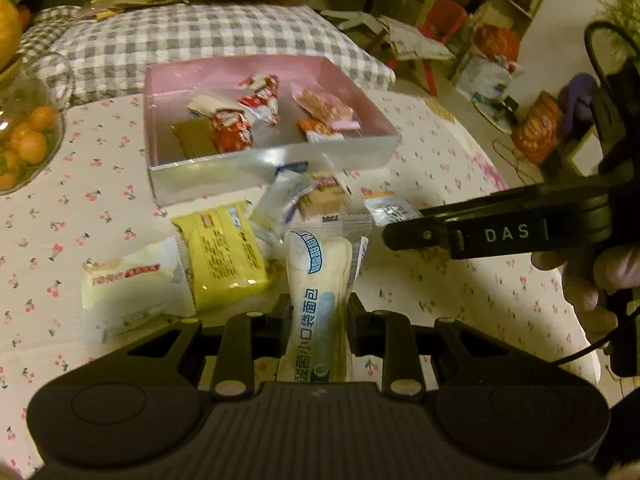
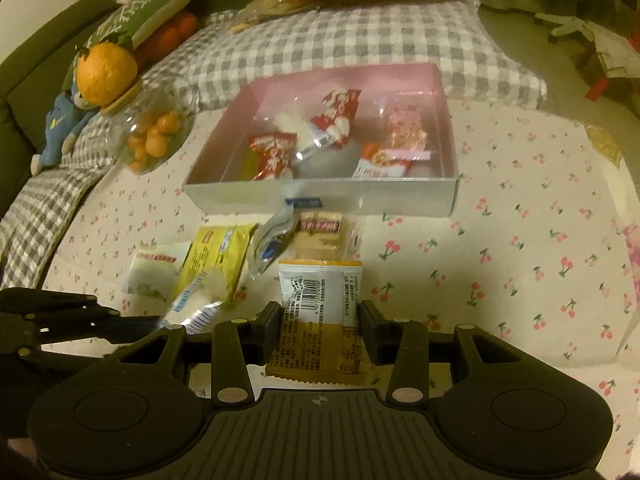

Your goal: Organize snacks

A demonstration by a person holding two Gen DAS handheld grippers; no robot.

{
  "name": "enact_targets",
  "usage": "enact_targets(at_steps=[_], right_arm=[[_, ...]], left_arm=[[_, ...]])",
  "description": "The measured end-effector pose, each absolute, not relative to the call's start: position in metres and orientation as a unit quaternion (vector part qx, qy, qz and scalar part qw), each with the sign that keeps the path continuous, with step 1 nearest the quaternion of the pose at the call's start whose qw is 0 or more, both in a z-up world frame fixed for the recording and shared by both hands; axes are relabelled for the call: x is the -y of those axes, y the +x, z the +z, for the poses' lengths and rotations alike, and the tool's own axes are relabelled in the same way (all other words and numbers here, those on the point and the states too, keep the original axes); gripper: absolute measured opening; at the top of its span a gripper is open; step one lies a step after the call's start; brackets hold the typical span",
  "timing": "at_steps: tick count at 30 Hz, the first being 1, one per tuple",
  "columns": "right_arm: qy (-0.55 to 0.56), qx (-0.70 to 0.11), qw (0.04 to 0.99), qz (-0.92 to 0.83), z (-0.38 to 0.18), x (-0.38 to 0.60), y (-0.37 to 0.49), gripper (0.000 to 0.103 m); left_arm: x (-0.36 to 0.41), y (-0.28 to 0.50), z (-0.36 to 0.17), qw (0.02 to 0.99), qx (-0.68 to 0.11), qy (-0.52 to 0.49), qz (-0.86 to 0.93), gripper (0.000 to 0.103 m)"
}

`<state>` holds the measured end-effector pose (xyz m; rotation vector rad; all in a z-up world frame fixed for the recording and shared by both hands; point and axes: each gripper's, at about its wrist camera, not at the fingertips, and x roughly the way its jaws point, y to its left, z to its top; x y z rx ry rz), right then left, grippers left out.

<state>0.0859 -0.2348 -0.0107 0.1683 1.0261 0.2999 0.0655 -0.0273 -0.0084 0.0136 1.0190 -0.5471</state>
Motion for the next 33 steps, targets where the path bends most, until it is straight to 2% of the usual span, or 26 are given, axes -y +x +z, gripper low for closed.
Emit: enact_targets(at_steps=[19,33], right_arm=[[0.117,-0.453,0.876,0.118,0.038,0.249,0.149,0.041],[0.164,-0.451,0.872,0.094,0.013,0.239,0.194,0.041]], left_arm=[[0.020,0.151,0.026,0.883,-0.425,0.021,-0.199,0.025],[0.022,0.220,0.004,0.893,-0.426,-0.012,-0.142,0.025]])
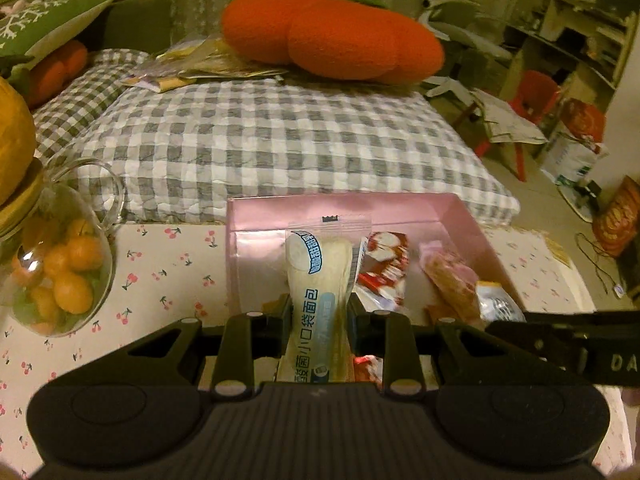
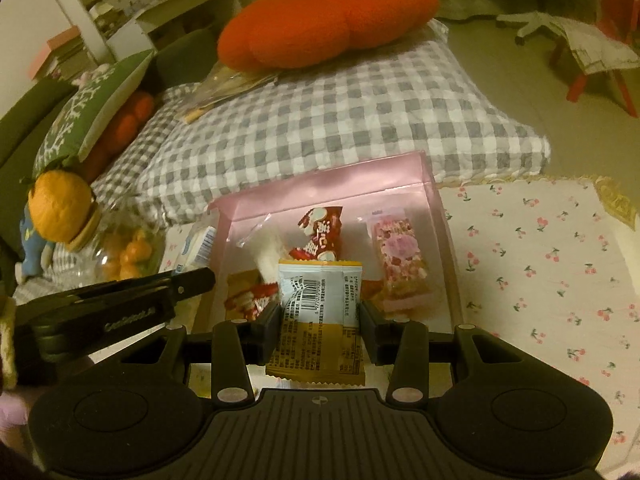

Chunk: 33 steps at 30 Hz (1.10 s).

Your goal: Organize snacks

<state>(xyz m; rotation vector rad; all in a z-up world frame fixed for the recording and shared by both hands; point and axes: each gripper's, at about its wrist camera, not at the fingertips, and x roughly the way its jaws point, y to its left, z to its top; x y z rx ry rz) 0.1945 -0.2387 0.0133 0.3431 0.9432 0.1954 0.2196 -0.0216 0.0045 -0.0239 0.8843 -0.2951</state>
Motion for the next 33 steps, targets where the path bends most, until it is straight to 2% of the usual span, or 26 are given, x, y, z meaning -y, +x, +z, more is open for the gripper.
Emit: enact_targets(at_steps=[11,25,29,33], right_arm=[[0.177,-0.468,0.863,0.069,-0.017,0.240,0.214,0.042],[0.157,-0.475,0.864,0.057,-0.023,0.232,0.216,0.043],[0.163,-0.474,0.863,0.056,-0.022,0.233,0.214,0.043],[0.170,-0.474,0.863,0.049,-0.019,0.236,0.211,0.065]], left_arm=[[0.020,0.244,-0.012,0.887,-0.447,-0.013,-0.117,0.025],[0.019,0.244,-0.015,0.885,-0.451,-0.018,-0.115,0.026],[0.017,0.243,-0.014,0.885,-0.448,-0.026,-0.123,0.031],[0.016,0.241,-0.013,0.886,-0.445,-0.029,-0.124,0.044]])
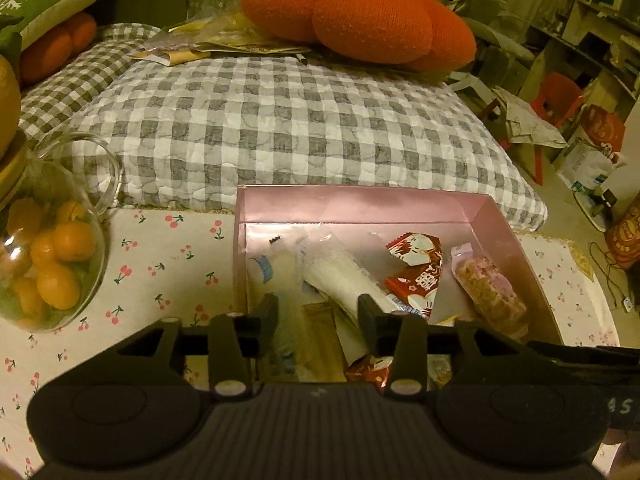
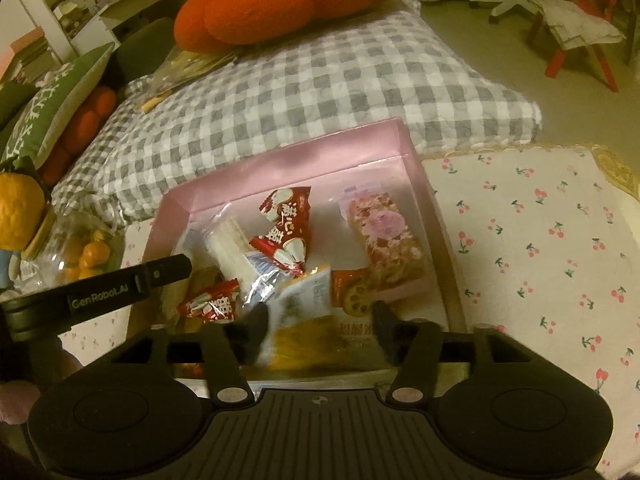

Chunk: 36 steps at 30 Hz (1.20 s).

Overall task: Organize snacks
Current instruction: 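Open the left tool releasing the bread packet while the right tool releases the yellow-orange packet, then withdraw both tools from the box toward the remaining snacks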

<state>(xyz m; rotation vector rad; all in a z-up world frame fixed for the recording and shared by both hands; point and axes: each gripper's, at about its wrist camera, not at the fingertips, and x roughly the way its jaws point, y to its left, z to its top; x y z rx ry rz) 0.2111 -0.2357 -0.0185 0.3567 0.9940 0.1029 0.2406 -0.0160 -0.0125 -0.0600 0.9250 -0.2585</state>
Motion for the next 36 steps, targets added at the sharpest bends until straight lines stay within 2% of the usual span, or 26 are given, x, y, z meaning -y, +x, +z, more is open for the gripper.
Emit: enact_targets(at_steps=[8,17,20,27,36], right_arm=[[0.166,-0.469,0.866,0.047,-0.007,0.235,0.203,0.068],[0.161,-0.468,0.867,0.053,0.003,0.235,0.187,0.071],[0.166,-0.467,0.867,0.057,0.006,0.237,0.179,0.077],[0.134,-0.467,0.871,0.069,0.015,0.230,0.156,0.082],[0.131,-0.461,0.873,0.089,0.024,0.226,0.125,0.090]], left_arm=[[0.015,0.234,-0.008,0.886,-0.445,-0.038,-0.125,0.053],[0.015,0.217,0.006,0.888,-0.438,-0.033,-0.135,0.070],[0.012,0.210,0.009,0.884,-0.443,-0.036,-0.147,0.077],[0.004,0.191,0.015,0.880,-0.446,-0.045,-0.156,0.093],[-0.006,0.160,0.021,0.876,-0.453,-0.034,-0.162,0.101]])
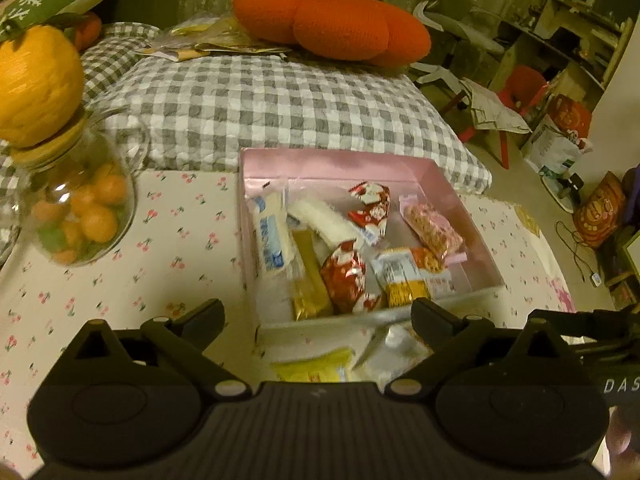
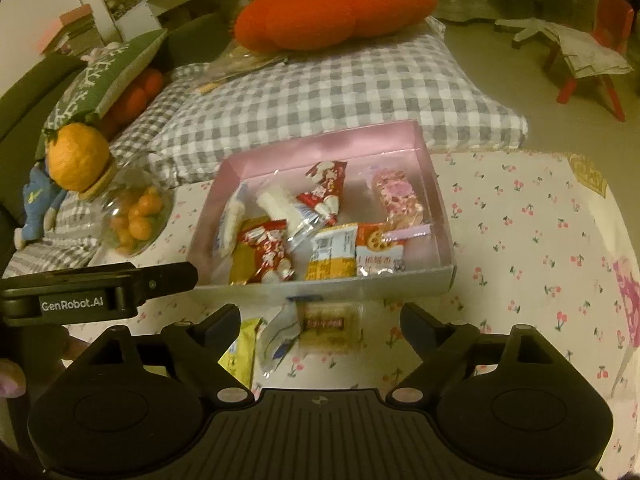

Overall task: Organize snacks
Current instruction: 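Withdraw both tools from the box toward the remaining snacks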

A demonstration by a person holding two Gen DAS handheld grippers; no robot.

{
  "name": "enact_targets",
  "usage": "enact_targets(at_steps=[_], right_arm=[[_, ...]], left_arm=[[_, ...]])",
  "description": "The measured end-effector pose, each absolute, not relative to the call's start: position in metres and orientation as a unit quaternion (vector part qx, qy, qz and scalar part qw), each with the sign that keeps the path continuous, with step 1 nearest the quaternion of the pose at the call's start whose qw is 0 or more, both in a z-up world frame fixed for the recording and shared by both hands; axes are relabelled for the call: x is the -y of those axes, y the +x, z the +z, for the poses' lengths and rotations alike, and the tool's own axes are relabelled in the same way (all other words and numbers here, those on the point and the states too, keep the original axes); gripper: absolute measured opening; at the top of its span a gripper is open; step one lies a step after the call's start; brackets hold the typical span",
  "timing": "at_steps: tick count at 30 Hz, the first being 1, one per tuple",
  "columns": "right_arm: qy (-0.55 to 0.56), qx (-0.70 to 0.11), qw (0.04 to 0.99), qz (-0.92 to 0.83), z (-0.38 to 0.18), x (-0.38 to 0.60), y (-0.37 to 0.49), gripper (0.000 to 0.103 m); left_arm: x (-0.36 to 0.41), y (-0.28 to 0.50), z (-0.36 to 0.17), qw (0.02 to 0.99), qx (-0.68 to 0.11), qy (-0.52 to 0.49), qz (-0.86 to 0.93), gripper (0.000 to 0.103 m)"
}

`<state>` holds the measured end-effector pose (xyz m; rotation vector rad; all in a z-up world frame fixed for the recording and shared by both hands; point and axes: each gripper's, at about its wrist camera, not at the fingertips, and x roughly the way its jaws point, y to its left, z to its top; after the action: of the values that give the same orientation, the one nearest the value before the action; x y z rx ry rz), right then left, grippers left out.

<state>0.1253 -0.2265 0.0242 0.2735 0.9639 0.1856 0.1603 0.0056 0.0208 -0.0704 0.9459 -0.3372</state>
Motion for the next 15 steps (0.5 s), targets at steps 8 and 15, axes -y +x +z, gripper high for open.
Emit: enact_targets(at_steps=[8,15], right_arm=[[0.117,-0.453,0.878,0.098,0.029,0.223,0.100,0.092],[0.095,-0.443,0.885,0.105,0.030,0.218,0.082,0.094]], left_arm=[[-0.021,0.131,0.024,0.878,-0.452,-0.016,-0.158,0.102],[-0.037,0.112,0.024,0.878,-0.456,-0.014,-0.144,0.102]])
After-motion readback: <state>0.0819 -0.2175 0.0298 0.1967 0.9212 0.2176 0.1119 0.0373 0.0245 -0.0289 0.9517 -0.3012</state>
